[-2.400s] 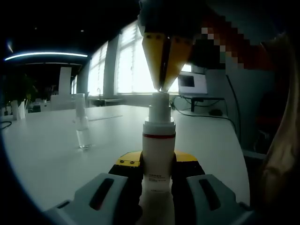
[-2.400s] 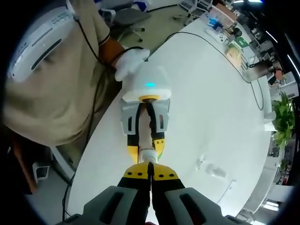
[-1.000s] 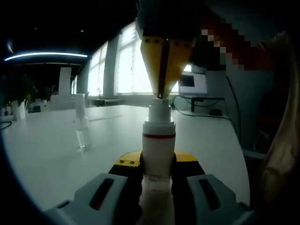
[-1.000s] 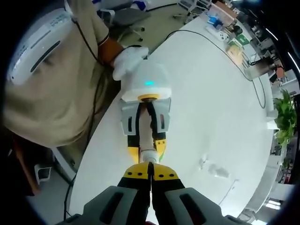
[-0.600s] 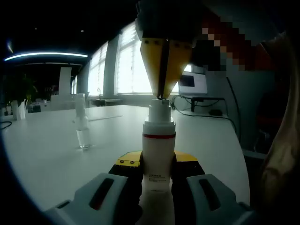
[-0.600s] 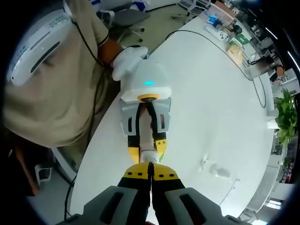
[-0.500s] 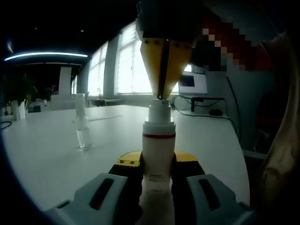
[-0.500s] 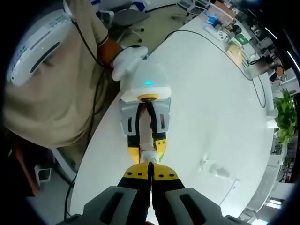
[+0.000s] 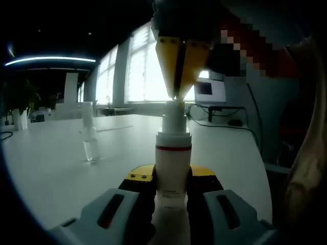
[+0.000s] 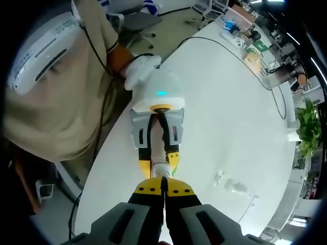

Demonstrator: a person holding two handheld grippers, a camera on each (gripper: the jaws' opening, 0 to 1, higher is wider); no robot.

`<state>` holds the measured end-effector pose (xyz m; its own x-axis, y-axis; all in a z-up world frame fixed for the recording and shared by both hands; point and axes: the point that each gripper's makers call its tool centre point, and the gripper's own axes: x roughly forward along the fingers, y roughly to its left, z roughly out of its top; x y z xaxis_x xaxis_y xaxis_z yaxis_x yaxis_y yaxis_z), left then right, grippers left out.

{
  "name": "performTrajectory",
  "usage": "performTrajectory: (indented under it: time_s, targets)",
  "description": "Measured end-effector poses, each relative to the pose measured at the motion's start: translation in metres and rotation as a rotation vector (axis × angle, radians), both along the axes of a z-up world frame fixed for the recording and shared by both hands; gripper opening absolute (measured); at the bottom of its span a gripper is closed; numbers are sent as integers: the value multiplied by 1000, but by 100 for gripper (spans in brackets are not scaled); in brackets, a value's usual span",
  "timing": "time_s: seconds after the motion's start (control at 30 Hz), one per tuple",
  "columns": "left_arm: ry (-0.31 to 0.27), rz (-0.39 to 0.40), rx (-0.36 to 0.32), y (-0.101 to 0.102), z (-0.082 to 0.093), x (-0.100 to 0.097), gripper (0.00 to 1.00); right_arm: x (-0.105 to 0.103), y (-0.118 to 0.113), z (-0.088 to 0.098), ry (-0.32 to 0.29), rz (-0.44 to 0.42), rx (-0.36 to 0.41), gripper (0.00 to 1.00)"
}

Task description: Clamp pump bottle remove cover press pump head put on cover

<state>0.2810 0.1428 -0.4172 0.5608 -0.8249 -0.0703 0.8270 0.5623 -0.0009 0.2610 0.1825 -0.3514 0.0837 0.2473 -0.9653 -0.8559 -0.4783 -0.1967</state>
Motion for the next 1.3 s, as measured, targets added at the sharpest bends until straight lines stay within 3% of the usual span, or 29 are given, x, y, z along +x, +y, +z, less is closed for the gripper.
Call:
performTrajectory:
  time_s: [1.3]
  targets:
    - [-2,0,-1,-1,0,-1,14,0,1,-2,-11,2,-23,0]
